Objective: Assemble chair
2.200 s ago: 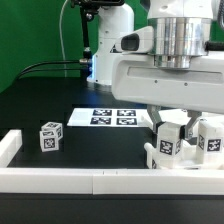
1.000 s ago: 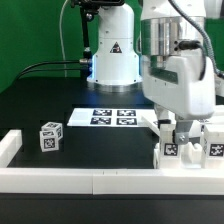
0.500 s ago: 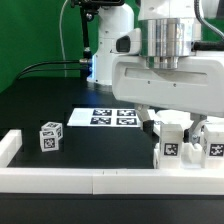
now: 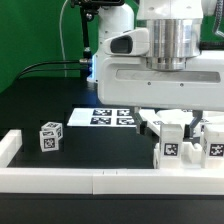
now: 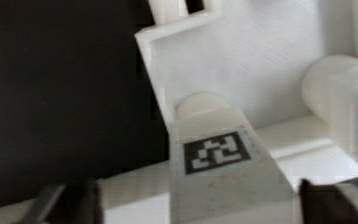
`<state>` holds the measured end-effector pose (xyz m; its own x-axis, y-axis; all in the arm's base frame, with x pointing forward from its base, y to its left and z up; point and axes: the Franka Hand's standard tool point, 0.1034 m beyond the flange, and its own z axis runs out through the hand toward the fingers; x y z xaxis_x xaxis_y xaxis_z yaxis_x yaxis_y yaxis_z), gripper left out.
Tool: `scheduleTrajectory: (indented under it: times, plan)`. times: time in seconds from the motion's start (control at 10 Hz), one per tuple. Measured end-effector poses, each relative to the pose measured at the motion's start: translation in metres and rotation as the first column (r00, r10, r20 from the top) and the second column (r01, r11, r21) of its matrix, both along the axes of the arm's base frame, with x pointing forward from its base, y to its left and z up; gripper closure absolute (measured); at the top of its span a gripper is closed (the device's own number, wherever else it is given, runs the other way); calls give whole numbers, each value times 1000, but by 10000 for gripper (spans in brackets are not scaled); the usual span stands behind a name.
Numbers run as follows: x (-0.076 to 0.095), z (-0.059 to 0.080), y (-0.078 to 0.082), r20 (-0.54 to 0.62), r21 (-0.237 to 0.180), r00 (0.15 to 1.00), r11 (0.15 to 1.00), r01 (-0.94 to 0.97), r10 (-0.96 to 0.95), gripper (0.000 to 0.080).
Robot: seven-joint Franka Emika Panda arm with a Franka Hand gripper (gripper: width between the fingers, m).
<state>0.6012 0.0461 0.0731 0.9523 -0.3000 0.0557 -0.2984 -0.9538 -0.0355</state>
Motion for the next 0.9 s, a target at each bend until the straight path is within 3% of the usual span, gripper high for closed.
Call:
scheduleTrajectory:
  times: [0.1,0.2,0.3,0.5,0.7,0.9]
  plan:
    - [0,0,0,0,0,1000,1000,0,0,389]
    - [0,0,0,-1,6,998,998,67,-67,389]
    - [0,0,0,-3,10,992,992,125,-125,515]
    - [0,0,1,-8,21,956,956,293,-293,515]
    - [0,-1,13,-8,40,813,812,582,-582,515]
    - [3,1,15,-56,79,507,502,861,-860,514]
